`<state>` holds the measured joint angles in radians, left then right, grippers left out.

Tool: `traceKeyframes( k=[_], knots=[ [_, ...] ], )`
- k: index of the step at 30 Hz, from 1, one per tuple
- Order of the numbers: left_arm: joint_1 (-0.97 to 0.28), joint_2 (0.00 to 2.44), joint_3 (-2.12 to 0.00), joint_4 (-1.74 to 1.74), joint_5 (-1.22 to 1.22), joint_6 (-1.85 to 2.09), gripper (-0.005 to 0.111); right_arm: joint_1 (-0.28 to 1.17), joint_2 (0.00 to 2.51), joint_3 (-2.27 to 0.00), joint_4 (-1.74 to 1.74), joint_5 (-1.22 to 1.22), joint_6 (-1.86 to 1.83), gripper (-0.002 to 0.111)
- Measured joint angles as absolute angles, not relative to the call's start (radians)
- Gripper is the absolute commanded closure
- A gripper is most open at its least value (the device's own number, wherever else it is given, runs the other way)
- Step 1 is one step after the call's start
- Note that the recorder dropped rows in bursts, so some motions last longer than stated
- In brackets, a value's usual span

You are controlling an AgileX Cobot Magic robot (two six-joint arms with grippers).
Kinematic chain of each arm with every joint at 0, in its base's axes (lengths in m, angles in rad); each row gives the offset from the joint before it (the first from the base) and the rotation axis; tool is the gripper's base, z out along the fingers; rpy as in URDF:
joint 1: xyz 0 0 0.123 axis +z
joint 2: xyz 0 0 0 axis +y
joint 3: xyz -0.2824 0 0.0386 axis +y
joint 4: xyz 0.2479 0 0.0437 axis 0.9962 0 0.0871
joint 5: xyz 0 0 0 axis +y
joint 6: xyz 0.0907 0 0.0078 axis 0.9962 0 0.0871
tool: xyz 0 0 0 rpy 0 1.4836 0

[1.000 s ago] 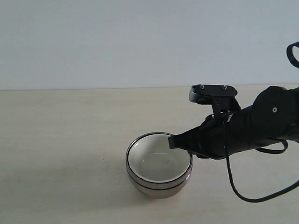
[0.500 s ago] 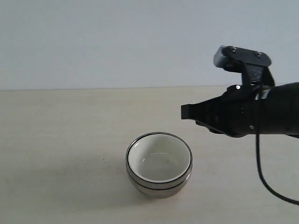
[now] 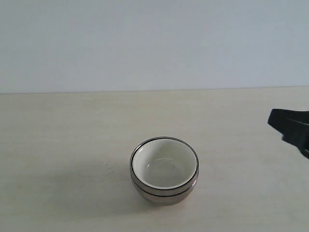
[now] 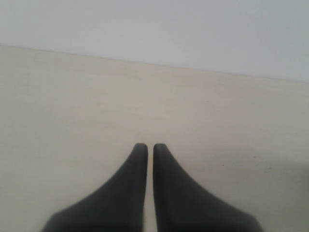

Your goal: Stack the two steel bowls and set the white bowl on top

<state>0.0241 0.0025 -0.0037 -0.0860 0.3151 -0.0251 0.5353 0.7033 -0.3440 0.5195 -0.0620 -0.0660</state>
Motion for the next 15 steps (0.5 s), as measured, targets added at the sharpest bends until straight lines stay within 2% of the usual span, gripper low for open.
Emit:
traceKeyframes(
  k=[9,15],
  knots=[
    [0.024,0.002,-0.004,-0.086,0.315,-0.025,0.103,0.535,0.358,-0.257,0.533,0.058,0.013,0.108],
    [0.024,0.002,-0.004,-0.086,0.315,-0.025,0.103,0.532,0.259,-0.246,0.548,0.184,0.047,0.108]
  ],
)
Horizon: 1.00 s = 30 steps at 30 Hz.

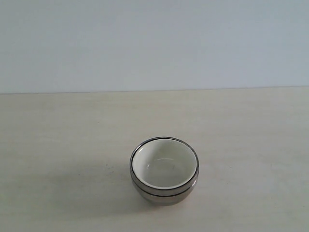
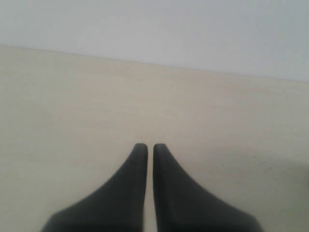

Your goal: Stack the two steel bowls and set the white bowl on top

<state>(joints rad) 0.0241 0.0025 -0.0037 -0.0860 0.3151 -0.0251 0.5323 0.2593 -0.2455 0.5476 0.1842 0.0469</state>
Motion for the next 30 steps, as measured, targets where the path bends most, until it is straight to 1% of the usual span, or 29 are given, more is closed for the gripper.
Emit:
traceKeyframes(
  k=[5,18,26,30],
  knots=[
    [0.024,0.002,-0.004,-0.086,0.315,-0.025,0.103,0.531,0.252,-0.244,0.549,0.267,0.056,0.108],
    [0.024,0.002,-0.004,-0.086,0.315,-0.025,0.103,0.531,0.252,-0.244,0.542,0.275,0.051,0.108],
    [0.024,0.002,-0.004,-0.086,0.315,-0.025,0.103,0.531,0.249,-0.244,0.394,0.271,-0.051,0.108],
    [0.024,0.002,-0.004,-0.086,0.315,-0.025,0.103,0.528,0.187,-0.223,0.327,0.271,-0.053,0.108]
  ],
)
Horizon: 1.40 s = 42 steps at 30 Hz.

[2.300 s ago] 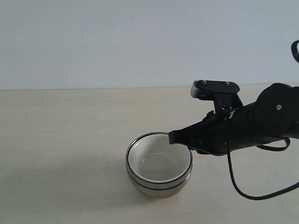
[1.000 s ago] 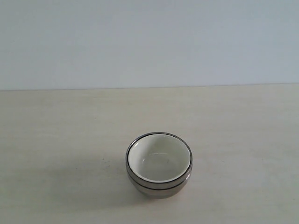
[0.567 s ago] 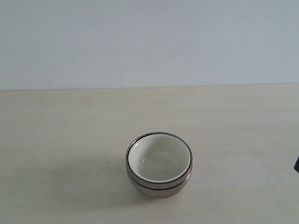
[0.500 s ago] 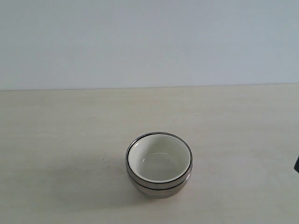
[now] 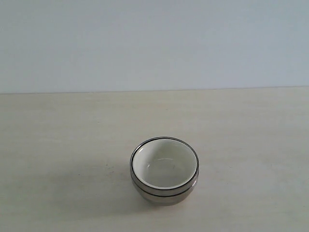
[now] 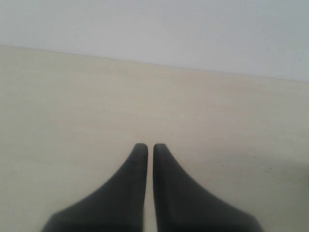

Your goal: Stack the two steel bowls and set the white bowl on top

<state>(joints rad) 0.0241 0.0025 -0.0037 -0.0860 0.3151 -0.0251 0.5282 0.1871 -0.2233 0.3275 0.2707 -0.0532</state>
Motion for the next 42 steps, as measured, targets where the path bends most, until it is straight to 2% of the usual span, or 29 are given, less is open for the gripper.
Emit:
traceKeyframes(
  k=[6,16,28,42],
  knots=[
    [0.024,0.002,-0.004,-0.086,0.315,-0.025,0.103,0.437,0.012,-0.102,0.237,0.257,-0.059,0.108],
    [0.024,0.002,-0.004,-0.086,0.315,-0.025,0.103,0.263,0.007,-0.005,0.218,0.204,-0.054,0.108],
    [0.024,0.002,-0.004,-0.086,0.315,-0.025,0.103,0.257,0.006,-0.005,0.218,0.336,-0.048,0.108],
    [0.024,0.002,-0.004,-0.086,0.315,-0.025,0.103,0.257,0.006,-0.005,0.174,0.345,-0.052,0.108]
  ],
)
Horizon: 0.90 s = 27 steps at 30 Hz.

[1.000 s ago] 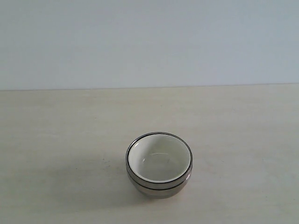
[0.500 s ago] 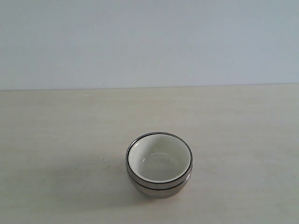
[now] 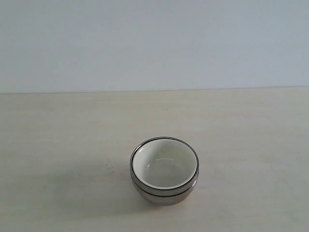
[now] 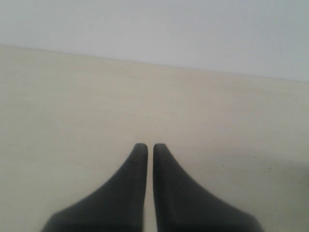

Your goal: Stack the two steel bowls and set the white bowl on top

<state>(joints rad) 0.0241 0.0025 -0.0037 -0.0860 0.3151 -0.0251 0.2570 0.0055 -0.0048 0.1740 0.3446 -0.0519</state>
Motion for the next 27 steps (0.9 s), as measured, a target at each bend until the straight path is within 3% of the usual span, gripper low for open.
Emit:
traceKeyframes(
  k=[27],
  knots=[
    [0.024,0.002,-0.004,-0.086,0.315,-0.025,0.103,0.257,0.006,-0.005,0.170,0.347,-0.067,0.108]
  ],
)
